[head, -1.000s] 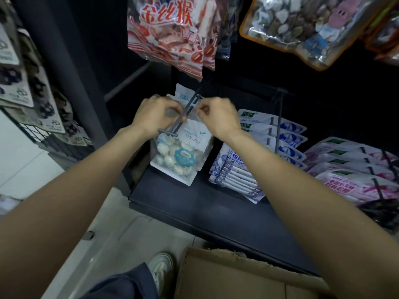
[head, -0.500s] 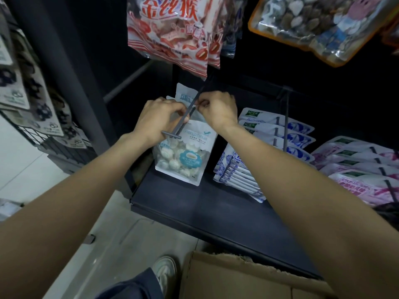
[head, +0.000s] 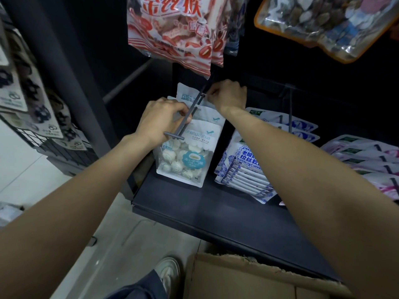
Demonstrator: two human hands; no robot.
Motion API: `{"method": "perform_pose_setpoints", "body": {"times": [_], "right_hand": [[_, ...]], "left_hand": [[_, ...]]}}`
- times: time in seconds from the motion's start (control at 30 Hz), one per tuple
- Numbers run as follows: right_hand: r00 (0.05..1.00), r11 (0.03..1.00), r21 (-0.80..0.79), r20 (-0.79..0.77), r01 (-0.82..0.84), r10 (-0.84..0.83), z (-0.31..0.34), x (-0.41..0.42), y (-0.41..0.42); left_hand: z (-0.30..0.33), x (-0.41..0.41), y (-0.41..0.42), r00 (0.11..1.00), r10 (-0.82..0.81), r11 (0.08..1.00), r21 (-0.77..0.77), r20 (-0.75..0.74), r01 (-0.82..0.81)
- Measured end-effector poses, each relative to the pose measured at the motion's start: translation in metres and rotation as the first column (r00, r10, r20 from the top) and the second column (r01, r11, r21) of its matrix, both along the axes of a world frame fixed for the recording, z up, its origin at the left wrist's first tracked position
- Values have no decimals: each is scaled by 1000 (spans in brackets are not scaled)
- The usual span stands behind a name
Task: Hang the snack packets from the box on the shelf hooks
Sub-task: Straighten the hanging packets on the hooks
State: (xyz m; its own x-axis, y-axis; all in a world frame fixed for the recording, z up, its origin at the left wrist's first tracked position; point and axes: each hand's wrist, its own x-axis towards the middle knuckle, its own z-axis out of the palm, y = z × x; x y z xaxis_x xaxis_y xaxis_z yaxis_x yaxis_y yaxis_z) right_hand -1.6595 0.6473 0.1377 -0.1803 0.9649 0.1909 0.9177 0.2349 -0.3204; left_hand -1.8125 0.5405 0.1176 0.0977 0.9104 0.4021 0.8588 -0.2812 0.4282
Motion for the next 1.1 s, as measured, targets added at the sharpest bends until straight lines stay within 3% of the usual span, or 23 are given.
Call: {"method": "perform_pose_setpoints", "body": {"times": [0.3,0.53,0.67,0.77,0.83,0.93,1.03,1.1], "right_hand": [[998,997,66,33,42,-44,-2,-3,-2],[991,993,-95,-120,-68,56,18,19,-30],[969,967,140,-100,-211,226,29,50,-94],[918,828,400,108,-393,383,28,76,-148],[893,750,485,218,-450,394,25,96,-182],[903,745,511,228,-430,365,17,125,-239],[939,819,466,98,-335,329,-7,155,-305],[970,910,342,11,-233,244,-31,177,-349]], "left_hand": [[2,3,-1,1000,27,1000,-13,9,-27],[3,-8,-14,993,97,990,96,65,-103],[15,-16,-45,977,196,965,162,79,-207],[29,-7,-81,950,288,938,165,119,-305],[40,13,-112,927,319,929,125,199,-347],[49,58,-167,896,279,950,35,346,-309],[23,102,-219,889,212,977,-93,406,-191],[-12,125,-248,915,149,975,-209,375,-74]]}}
